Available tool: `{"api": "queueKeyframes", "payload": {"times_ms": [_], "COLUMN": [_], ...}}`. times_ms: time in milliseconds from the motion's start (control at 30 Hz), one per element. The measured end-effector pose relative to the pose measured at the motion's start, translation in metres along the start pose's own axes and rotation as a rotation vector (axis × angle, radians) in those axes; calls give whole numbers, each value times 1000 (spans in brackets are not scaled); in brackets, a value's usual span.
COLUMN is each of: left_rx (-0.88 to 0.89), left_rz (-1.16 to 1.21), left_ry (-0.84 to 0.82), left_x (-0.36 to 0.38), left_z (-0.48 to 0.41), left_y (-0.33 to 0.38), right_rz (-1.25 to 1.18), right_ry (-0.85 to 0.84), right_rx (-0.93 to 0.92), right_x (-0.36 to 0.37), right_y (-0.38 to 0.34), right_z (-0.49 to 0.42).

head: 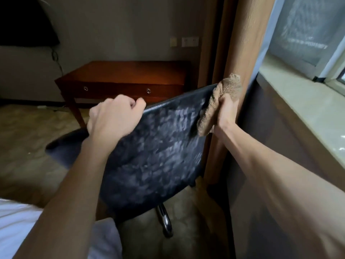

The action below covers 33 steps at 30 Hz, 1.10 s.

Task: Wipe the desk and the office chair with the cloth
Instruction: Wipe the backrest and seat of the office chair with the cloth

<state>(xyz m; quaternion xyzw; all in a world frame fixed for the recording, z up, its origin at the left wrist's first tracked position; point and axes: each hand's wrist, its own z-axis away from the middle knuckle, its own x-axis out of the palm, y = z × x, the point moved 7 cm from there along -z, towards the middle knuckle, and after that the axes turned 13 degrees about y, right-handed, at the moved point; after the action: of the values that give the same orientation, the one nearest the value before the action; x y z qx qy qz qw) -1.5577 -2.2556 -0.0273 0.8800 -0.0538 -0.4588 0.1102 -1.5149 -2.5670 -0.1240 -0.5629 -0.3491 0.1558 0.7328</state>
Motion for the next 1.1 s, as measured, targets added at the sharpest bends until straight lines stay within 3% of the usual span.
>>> {"api": "queueKeyframes", "payload": {"times_ms": [133,333,467,567,700,833,1100], "left_rx": [87,154,104,25,-47,44,122], "left_rz": [-19,-22,35,221,460,468,499], "left_ry": [54,162,32,-130,-295,-322,-311], "left_x": [-3,-3,-6,-8,-13,-18,-26], "left_z": [-4,-1,-7,-11,-5,-5,-13], "left_y": [0,-3,-4,-10,-22,-44,-100], "right_rz": [-50,-11,61,47,164,175,163], "right_ry": [-98,-90,39,145,81,13,210], "right_rx": [-1,-311,-387,-495,-613,-696,-868], "right_x": [-5,-5,10,28,57,50,17], "right_y": [6,-1,9,21,54,55,13], "right_z": [7,48,105,168,234,227,176]}}
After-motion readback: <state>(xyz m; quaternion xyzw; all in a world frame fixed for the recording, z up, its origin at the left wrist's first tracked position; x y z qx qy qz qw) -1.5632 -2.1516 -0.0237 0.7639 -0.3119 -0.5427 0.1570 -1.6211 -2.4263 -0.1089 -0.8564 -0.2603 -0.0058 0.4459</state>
